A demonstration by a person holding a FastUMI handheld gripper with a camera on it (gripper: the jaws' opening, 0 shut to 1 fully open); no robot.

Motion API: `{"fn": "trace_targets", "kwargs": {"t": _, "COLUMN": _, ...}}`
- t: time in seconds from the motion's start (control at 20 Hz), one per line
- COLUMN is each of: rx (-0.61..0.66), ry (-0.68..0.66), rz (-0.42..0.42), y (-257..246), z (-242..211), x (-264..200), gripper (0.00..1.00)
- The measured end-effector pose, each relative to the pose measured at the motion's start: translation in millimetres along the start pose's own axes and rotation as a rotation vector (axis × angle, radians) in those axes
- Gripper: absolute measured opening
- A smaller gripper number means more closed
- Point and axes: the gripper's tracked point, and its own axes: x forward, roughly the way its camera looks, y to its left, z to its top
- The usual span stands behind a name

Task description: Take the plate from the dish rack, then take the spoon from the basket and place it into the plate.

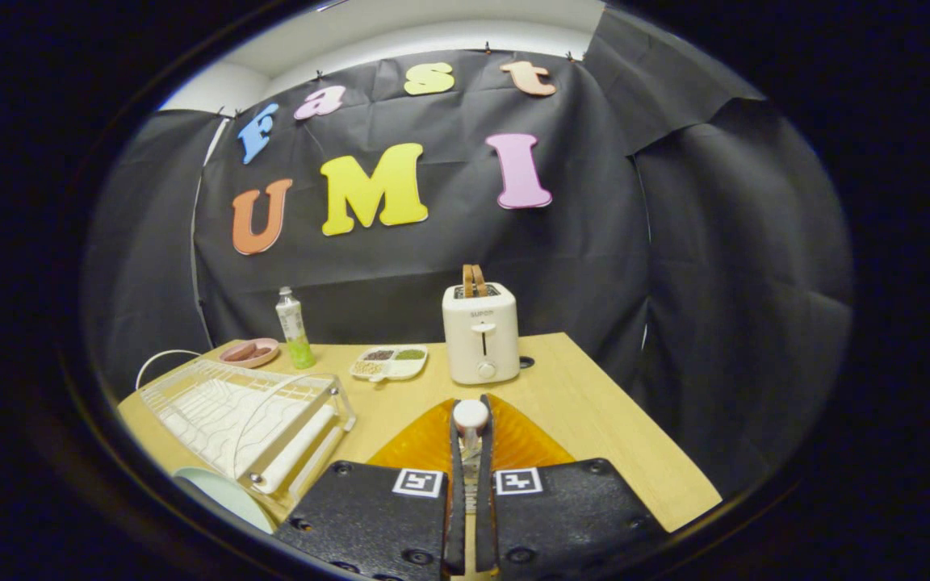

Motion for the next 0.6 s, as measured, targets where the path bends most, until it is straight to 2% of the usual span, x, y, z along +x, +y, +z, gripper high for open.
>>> {"fn": "trace_targets", "kwargs": {"t": 0.25, "rx": -0.042, "ry": -0.101, "rz": -0.042, "y": -7, "z": 50, "x": -50, "gripper": 0.10}}
{"fn": "trace_targets", "kwargs": {"t": 0.4, "rx": -0.093, "ry": -0.155, "rz": -0.002, "y": 13, "z": 74, "x": -90, "gripper": 0.10}}
{"fn": "trace_targets", "kwargs": {"t": 0.6, "rx": -0.228, "ry": -0.181, "rz": 0.079, "y": 61, "z": 88, "x": -128, "gripper": 0.10}}
